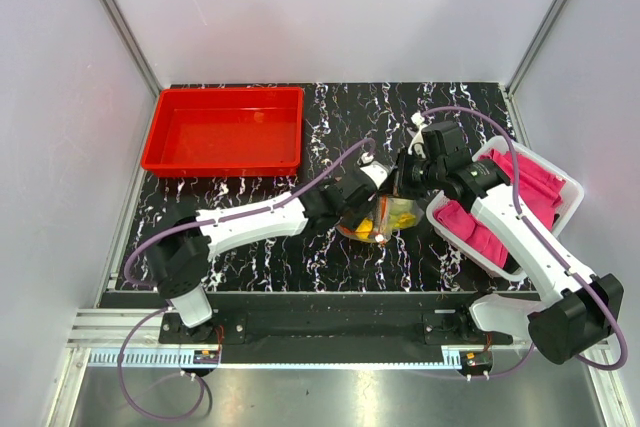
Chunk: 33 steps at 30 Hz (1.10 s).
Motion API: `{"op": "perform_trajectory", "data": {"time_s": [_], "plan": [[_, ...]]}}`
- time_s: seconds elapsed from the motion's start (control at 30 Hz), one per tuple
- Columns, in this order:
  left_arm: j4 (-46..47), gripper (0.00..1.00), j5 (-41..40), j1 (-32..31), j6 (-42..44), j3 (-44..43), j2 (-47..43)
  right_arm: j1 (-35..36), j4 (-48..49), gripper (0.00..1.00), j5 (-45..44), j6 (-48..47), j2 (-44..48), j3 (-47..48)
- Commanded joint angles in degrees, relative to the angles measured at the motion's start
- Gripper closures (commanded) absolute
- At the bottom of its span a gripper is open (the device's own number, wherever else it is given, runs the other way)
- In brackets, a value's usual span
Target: Open the zip-top bag and remove the fake food
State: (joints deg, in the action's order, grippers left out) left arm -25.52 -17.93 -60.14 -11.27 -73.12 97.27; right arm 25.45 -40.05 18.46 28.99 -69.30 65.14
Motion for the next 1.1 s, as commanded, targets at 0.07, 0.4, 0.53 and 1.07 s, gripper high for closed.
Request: {"op": "perform_trajectory", "data": {"time_s": [0.07,0.4,0.53,1.07], "plan": [[1.88,0.59,5.97,-0.51,-10.07,0.35,-3.31,0.91,1.21,1.00,4.22,-0.25,1.27,1.30],[4.34,0.74,15.03,-0.51,-16.67,0.97,-8.24,0.91,2.00,1.00,7.12,2.56,2.06,1.30],[4.16,0.64,17.58,0.11,-22.38,0.87,-7.80,0.92,2.00,1.00,7.12,2.56,2.50,1.74],[23.30,0.52,27.86,2.75,-37.76,14.66,-7.45,1.00,2.52,1.00,6.68,2.73,2.59,0.86]]}}
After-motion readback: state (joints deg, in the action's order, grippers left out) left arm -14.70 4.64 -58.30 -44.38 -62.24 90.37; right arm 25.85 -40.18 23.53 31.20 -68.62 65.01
